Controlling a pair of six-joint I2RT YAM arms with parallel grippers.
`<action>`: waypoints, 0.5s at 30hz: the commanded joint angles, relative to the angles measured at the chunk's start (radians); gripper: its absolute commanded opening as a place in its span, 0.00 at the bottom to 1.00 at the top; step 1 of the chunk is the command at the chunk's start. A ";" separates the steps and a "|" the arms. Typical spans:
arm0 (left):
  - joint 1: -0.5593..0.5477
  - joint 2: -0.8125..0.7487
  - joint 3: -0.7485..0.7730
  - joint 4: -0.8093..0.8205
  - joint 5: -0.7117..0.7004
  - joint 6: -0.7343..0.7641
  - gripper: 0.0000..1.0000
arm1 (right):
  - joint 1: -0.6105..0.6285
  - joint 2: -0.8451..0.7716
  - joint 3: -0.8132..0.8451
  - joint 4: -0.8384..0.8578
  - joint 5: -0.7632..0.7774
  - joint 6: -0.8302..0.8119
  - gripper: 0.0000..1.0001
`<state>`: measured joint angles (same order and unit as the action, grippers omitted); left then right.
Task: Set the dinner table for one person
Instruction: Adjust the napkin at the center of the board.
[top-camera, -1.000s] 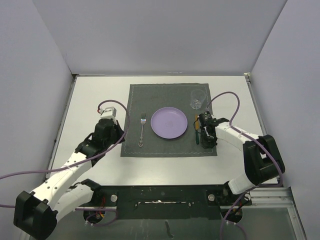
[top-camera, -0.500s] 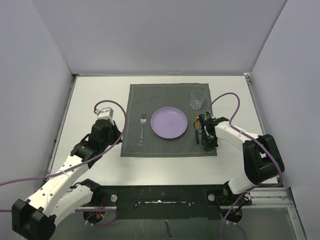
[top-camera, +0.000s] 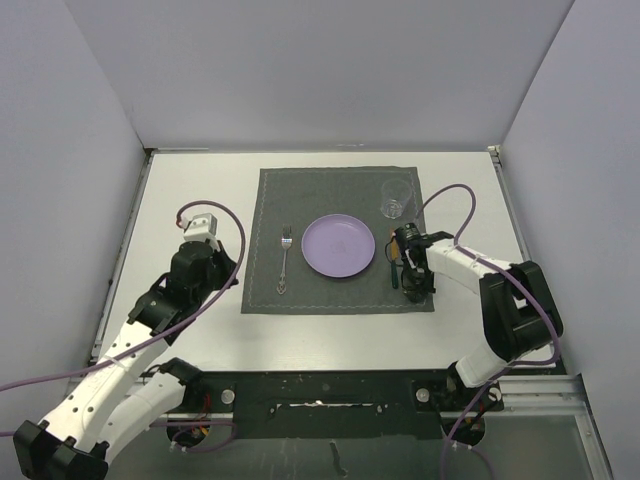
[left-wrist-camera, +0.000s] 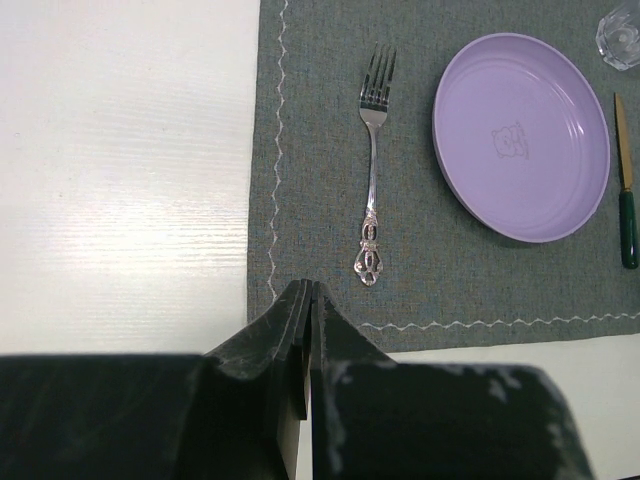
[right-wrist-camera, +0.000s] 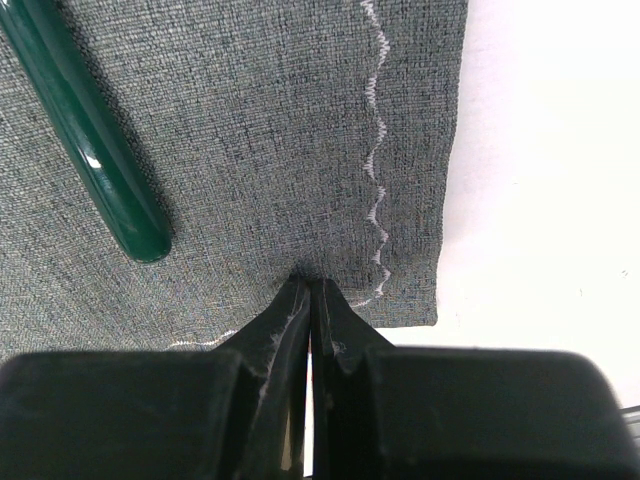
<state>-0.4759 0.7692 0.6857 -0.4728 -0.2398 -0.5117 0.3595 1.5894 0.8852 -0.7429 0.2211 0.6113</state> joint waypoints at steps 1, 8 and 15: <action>0.006 -0.024 0.056 -0.001 -0.023 0.012 0.00 | -0.011 0.049 0.001 0.026 0.041 0.026 0.00; 0.006 -0.029 0.076 -0.015 -0.029 0.019 0.00 | -0.020 0.050 0.012 -0.019 0.075 0.042 0.00; 0.006 -0.031 0.086 -0.027 -0.030 0.019 0.00 | -0.039 0.055 0.011 -0.034 0.085 0.042 0.00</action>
<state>-0.4759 0.7658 0.7162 -0.5045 -0.2558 -0.5076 0.3393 1.6039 0.8997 -0.7681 0.2440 0.6373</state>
